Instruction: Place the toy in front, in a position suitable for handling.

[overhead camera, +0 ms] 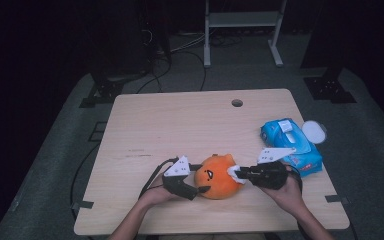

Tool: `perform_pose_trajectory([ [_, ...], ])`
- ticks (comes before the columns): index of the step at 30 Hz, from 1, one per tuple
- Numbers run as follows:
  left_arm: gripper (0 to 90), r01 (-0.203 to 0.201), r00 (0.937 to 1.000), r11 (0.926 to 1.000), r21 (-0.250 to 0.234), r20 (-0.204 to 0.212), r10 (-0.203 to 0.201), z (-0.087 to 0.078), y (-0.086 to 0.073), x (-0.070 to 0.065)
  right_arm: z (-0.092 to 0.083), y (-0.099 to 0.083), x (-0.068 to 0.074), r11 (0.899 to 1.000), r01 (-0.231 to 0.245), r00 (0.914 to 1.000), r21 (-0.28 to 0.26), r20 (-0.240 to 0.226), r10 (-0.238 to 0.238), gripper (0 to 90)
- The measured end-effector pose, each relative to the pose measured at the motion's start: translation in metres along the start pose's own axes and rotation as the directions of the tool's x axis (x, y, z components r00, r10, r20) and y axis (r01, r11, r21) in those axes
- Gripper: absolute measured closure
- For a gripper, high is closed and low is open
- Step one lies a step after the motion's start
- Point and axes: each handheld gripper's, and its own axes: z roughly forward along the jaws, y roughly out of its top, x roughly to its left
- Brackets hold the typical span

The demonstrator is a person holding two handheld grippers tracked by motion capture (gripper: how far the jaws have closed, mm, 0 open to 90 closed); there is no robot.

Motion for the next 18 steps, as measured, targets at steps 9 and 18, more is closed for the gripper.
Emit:
perform_pose_trajectory([
  [9,26.7,0.016,0.9998,0.9999,-0.005,-0.009,-0.016,-0.003,-0.001,0.003,0.011,0.013,0.013,0.998,0.064,0.9980,-0.009,-0.001,-0.064,81.2],
  [18,28.1,0.072,0.9974,0.9970,-0.030,-0.008,-0.072,-0.003,-0.001,0.010,0.001,-0.009,-0.002,1.000,-0.027,0.9981,-0.011,-0.056,0.027,81.2],
])
